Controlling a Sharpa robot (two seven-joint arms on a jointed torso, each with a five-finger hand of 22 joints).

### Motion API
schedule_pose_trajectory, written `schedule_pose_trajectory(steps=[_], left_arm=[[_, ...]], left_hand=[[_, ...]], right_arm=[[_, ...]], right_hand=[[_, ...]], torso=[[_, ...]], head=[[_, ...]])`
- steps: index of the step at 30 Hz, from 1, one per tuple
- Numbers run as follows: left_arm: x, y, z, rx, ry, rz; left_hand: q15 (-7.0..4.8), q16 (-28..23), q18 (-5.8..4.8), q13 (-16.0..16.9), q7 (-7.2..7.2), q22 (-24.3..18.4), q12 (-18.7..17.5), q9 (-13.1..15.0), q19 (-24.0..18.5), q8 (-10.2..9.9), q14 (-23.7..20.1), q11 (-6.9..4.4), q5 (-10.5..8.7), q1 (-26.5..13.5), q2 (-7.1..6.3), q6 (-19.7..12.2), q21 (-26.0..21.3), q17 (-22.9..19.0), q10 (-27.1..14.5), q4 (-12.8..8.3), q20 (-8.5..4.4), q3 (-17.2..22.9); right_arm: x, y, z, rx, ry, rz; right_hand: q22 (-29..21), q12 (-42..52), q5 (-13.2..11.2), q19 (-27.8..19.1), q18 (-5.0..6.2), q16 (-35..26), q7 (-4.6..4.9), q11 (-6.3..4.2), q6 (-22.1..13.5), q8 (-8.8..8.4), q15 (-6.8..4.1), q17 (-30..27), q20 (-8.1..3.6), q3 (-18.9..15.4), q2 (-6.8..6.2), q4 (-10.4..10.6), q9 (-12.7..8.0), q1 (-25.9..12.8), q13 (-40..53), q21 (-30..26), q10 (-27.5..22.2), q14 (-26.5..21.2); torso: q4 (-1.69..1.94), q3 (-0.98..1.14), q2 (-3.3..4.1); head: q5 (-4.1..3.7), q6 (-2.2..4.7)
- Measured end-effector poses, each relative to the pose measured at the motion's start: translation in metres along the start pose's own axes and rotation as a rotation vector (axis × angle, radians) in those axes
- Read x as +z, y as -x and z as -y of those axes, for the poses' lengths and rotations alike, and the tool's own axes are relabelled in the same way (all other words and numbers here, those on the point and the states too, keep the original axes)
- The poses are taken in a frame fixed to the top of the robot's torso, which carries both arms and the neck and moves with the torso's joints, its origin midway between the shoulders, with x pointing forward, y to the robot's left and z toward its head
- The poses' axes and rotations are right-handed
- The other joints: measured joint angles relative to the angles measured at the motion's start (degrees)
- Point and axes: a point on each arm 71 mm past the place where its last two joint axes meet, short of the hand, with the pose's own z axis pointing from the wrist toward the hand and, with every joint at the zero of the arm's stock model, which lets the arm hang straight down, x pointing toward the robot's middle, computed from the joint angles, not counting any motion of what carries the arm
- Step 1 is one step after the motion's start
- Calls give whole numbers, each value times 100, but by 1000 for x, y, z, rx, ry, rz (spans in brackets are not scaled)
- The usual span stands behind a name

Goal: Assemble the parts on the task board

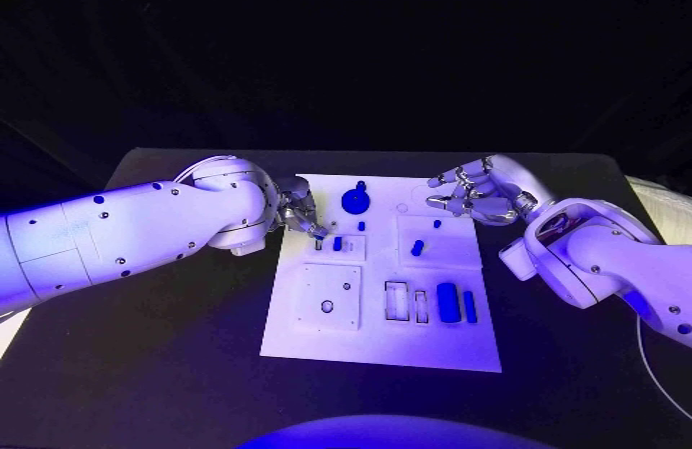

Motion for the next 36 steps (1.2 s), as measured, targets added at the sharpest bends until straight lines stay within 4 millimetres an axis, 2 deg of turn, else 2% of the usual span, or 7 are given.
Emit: schedule_pose_trajectory(steps=[7,36], left_arm=[[3,-5,-1,16,13,-25],[9,-6,-2,51,32,-69]], left_hand=[[0,0,0,0,-2,-1,0,-5,0,-3,0,0,23,0,0,19,0,5,0,-13,0,13],[0,0,0,0,1,-2,0,-10,0,8,0,2,13,17,-16,37,0,3,-2,1,0,31]], right_arm=[[0,0,0,0,0,-1],[0,-1,-1,1,2,-2]], right_hand=[[0,0,0,0,0,0,0,0,0,0,0,0,0,0,0,0,4,0,0,0,0,0],[-6,0,0,1,0,-22,0,1,0,0,0,-5,0,-16,0,16,2,0,-7,-21,1,0]], torso=[[0,4,0],[-1,1,-5]], head=[[10,-31],[18,-73]])
